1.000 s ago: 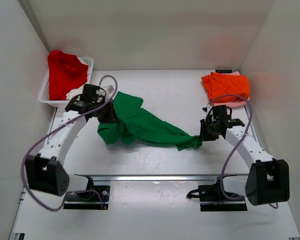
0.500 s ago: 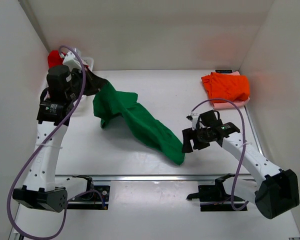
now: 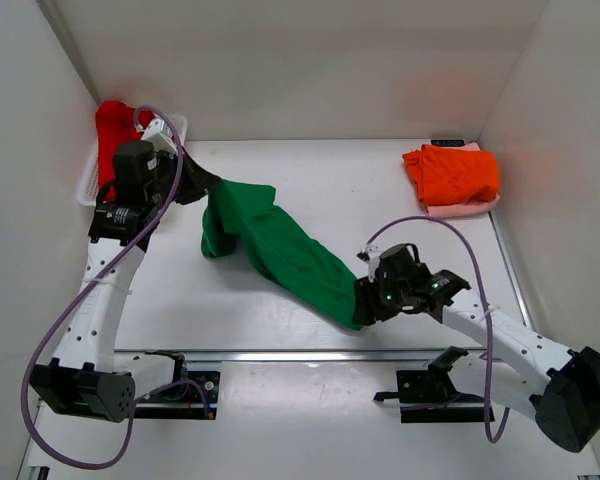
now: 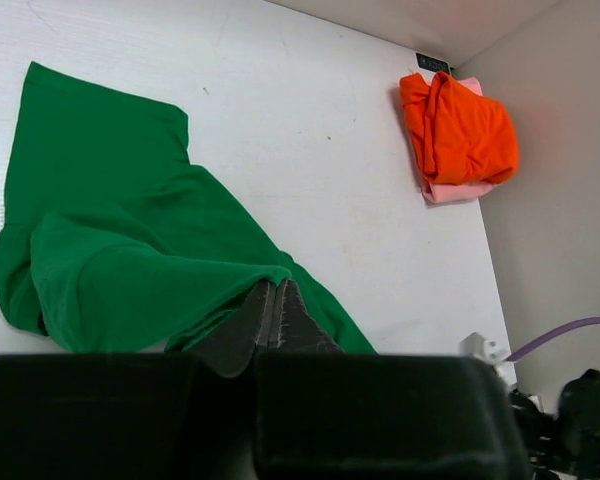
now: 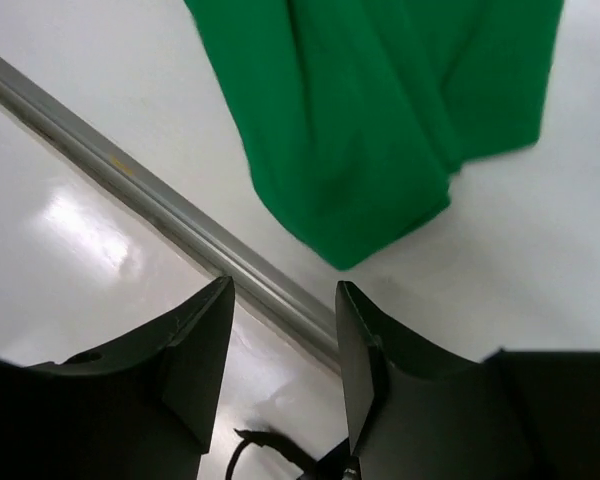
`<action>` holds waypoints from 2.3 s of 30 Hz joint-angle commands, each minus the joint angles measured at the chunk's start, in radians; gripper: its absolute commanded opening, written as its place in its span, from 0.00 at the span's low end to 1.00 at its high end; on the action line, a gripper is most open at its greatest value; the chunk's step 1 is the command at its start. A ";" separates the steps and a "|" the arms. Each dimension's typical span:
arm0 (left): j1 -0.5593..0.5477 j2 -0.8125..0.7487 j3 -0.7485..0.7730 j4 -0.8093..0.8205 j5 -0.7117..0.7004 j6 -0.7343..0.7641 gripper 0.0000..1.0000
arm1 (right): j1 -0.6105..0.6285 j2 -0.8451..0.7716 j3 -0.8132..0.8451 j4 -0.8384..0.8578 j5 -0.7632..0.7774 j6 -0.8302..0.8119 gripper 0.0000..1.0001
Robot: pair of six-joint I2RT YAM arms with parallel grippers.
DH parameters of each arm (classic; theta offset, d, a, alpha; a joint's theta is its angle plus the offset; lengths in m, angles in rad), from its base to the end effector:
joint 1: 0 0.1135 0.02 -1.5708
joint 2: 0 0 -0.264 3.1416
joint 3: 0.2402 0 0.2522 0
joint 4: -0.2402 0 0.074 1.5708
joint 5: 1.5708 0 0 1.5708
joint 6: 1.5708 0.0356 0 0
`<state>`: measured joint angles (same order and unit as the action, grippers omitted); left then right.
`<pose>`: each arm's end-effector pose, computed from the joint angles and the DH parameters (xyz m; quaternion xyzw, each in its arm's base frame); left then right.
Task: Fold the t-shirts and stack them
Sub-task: Flatten out the tshirt
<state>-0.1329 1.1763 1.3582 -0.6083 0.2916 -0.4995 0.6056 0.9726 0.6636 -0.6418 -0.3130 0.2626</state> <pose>0.2435 -0.0429 0.4158 -0.0743 0.8322 -0.2827 0.4712 0.1464 0.1147 0.2265 -0.2074 0.9188 0.2614 0.2110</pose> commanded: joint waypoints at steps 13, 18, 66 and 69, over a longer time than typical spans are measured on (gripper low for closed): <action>-0.013 -0.053 -0.077 0.068 0.021 -0.036 0.00 | -0.052 -0.137 -0.291 0.249 -0.032 0.317 0.47; -0.013 -0.064 -0.093 0.068 0.023 -0.036 0.00 | -0.035 -0.106 -0.348 0.382 -0.070 0.360 0.47; -0.402 0.009 0.909 -0.064 -0.813 0.160 0.00 | -0.695 0.153 1.228 0.013 -0.330 0.017 0.00; -0.328 0.061 0.894 -0.102 -0.757 0.153 0.00 | -0.637 0.216 1.162 0.010 -0.240 -0.032 0.00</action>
<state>-0.4976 1.1378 2.2742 -0.6479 -0.3923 -0.3904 -0.0631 1.0744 1.8839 -0.5999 -0.6167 0.2775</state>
